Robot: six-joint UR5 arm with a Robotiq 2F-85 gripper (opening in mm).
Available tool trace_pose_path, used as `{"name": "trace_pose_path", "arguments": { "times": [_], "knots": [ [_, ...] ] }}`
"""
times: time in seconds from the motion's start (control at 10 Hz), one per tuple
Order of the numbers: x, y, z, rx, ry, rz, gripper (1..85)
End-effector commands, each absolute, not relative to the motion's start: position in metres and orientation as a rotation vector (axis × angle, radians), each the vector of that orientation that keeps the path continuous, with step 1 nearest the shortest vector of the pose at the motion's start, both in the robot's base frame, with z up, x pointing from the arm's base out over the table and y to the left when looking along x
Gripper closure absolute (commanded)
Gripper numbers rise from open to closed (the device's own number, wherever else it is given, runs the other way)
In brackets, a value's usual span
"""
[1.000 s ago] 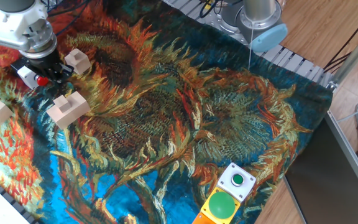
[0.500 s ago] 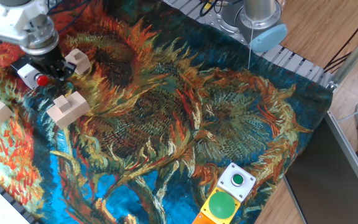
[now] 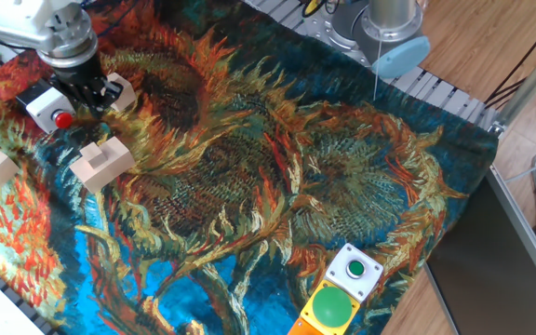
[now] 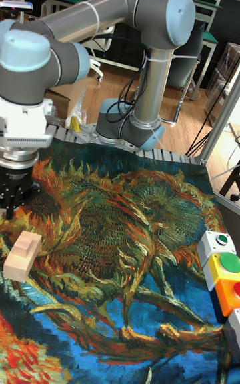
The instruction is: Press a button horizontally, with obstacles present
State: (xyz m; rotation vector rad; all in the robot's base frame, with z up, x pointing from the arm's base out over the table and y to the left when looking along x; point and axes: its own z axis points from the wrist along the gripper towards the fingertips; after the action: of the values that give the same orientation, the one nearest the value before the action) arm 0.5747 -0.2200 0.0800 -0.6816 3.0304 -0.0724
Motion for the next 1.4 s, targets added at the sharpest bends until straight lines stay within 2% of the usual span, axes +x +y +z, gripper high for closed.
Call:
{"name": "trace_pose_path", "arguments": {
  "times": [0.0,0.1,0.2,0.5,0.8,1.0,1.2,1.3],
  "knots": [
    [0.585,-0.210,0.085,-0.677,2.973,-0.039,84.3],
    [0.584,-0.209,0.075,-0.671,2.953,-0.011,84.3],
    [0.574,-0.198,0.082,-0.646,2.961,0.013,84.3],
    [0.549,-0.158,0.140,-0.592,3.032,-0.073,84.3],
    [0.553,-0.169,0.140,-0.642,3.013,-0.142,84.3],
    [0.562,-0.157,0.138,-0.678,2.964,-0.078,84.3],
    [0.571,-0.107,0.124,-0.578,2.961,-0.001,84.3],
    [0.576,-0.083,0.120,-0.516,2.966,-0.041,84.3]
  ]
}}
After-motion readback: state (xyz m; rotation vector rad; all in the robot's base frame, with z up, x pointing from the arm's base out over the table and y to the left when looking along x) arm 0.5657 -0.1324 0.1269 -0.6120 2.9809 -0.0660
